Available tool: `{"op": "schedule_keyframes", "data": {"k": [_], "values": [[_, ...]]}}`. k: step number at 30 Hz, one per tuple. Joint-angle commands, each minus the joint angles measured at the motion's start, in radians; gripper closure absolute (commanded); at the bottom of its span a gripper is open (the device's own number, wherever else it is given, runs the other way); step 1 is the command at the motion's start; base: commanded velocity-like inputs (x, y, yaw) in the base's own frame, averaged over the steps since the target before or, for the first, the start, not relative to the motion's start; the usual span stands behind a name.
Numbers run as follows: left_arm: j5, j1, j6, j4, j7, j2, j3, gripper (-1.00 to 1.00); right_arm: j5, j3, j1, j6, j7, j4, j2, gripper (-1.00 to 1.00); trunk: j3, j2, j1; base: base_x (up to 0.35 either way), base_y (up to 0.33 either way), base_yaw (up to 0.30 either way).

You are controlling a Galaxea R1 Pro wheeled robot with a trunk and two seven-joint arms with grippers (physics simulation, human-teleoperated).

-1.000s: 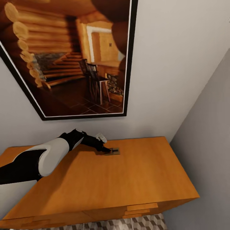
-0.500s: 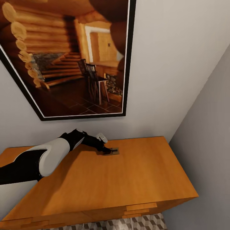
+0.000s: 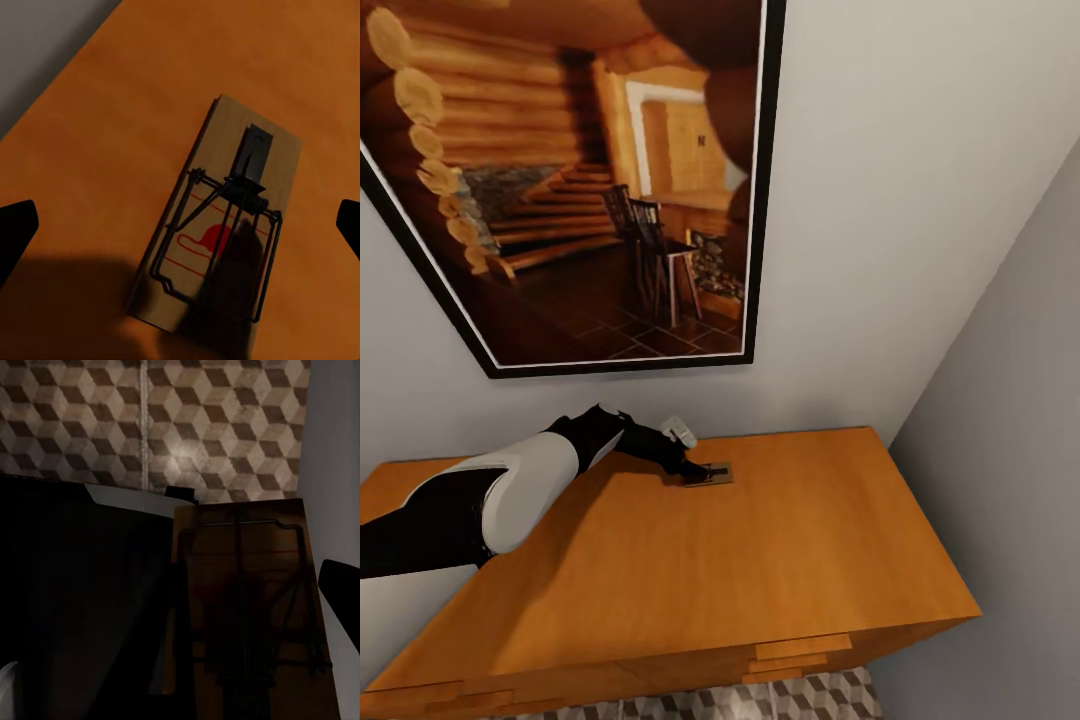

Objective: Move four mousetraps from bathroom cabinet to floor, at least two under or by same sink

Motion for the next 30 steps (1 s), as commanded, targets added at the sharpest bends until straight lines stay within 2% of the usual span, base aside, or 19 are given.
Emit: {"op": "schedule_keyframes", "data": {"k": [1,18,30], "values": [[-0.004,-0.001,0.01,0.002,-0.002,0.0,0.008,-1.0,-0.011,0.007,-0.001,-0.003,0.004,0.001,-0.001,1.0,-0.002,-0.002,0.001,0.0,0.0,0.0],[-0.005,0.015,0.011,0.002,-0.002,0.0,0.008,-1.0,-0.01,0.008,0.0,-0.003,0.004,0.001,-0.001,1.0,-0.002,-0.002,0.001,0.0,0.0,0.0],[-0.03,0.015,0.012,0.002,-0.002,0.0,0.008,-1.0,-0.01,0.008,0.0,-0.003,0.004,0.001,-0.001,1.0,-0.002,-0.002,0.001,0.0,0.0,0.0]]}}
